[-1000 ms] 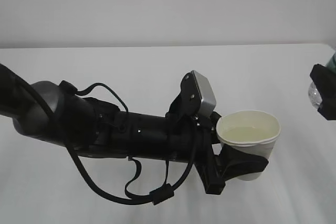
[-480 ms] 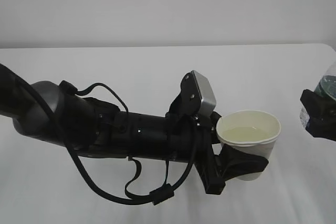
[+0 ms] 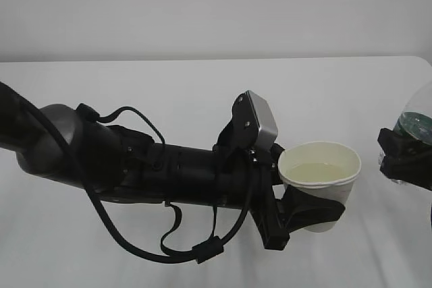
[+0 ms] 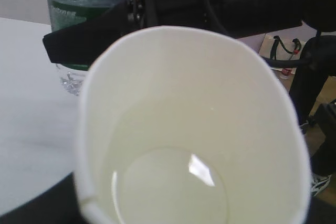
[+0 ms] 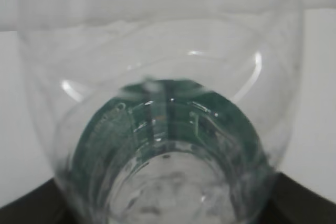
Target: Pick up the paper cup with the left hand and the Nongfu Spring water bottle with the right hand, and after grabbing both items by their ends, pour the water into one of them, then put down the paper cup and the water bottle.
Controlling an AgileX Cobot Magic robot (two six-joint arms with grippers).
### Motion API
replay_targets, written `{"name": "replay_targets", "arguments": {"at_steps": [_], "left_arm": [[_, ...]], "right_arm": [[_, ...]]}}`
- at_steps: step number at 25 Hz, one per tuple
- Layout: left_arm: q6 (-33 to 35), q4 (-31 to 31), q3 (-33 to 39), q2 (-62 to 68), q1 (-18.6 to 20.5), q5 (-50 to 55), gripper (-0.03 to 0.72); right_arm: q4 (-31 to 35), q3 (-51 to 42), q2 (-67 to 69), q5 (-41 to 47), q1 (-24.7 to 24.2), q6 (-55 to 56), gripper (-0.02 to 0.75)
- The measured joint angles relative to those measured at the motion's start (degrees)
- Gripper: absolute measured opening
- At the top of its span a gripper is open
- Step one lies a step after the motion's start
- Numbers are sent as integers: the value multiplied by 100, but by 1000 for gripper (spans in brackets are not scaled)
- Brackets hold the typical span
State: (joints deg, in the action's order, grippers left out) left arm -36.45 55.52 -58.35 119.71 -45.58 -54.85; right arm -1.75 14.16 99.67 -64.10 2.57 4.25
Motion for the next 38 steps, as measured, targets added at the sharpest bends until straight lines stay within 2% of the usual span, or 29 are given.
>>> {"name": "replay_targets", "arguments": {"at_steps": [30, 38], "left_arm": [[0, 0, 0, 0, 0, 0, 429], [0, 0, 0, 9, 0, 0, 429]], "right_arm": [[0, 2070, 1944, -27, 0, -65, 467], [0, 2238, 2129, -29, 0, -65, 467]]}}
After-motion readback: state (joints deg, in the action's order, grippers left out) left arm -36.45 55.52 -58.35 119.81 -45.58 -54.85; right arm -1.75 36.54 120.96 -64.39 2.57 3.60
